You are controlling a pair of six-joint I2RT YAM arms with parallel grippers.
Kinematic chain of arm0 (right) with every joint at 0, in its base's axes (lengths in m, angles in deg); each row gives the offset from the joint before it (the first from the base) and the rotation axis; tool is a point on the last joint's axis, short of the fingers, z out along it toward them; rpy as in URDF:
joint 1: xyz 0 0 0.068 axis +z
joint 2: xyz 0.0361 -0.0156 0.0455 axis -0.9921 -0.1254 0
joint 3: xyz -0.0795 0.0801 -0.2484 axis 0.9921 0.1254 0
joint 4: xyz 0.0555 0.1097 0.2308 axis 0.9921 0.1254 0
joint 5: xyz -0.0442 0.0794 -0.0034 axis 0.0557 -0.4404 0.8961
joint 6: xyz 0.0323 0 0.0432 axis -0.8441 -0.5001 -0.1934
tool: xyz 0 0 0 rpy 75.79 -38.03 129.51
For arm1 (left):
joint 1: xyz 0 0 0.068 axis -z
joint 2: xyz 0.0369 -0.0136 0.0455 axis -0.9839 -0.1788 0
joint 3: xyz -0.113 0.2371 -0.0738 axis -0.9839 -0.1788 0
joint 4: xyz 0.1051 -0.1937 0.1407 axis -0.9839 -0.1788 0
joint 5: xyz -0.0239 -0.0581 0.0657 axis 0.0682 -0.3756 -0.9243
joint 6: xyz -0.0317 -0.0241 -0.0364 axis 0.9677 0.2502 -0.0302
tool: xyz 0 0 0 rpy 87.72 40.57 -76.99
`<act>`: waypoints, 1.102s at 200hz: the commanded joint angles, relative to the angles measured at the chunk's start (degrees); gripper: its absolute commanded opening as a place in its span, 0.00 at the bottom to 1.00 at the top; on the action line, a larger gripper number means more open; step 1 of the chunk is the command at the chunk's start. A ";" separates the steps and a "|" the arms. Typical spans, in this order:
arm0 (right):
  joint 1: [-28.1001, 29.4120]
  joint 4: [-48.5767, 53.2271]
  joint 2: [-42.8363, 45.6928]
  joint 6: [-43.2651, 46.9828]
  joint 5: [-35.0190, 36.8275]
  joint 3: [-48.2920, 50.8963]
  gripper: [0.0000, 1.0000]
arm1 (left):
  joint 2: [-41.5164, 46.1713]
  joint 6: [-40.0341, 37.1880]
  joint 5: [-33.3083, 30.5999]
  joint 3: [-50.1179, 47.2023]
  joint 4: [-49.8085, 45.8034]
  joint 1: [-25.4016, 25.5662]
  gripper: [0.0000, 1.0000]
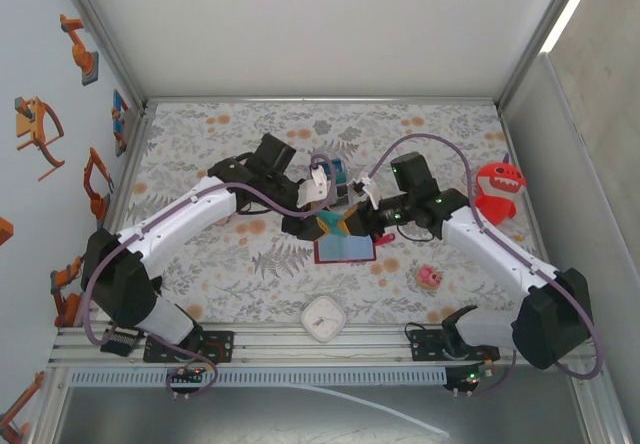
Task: Take the credit cards out of the card holder
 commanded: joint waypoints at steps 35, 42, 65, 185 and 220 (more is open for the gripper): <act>1.00 1.75 -2.32 2.06 -2.22 -3.08 0.00 | -0.64 -1.87 0.56 2.85 -3.92 0.24 0.33; 1.09 1.65 -2.34 1.89 -2.24 -3.03 0.00 | -0.96 -2.14 0.48 3.21 -4.63 0.15 0.29; 1.33 1.96 -2.41 1.78 -2.19 -3.09 0.00 | -1.76 -2.43 0.51 3.56 -5.40 0.22 0.19; 1.31 -1.51 2.43 -2.83 8.75 1.29 0.63 | 1.72 -1.61 -3.81 -1.94 3.18 -1.04 0.00; 1.27 -3.46 5.01 -5.88 15.83 3.26 0.65 | 2.40 2.40 -7.06 -5.85 14.63 -4.07 0.00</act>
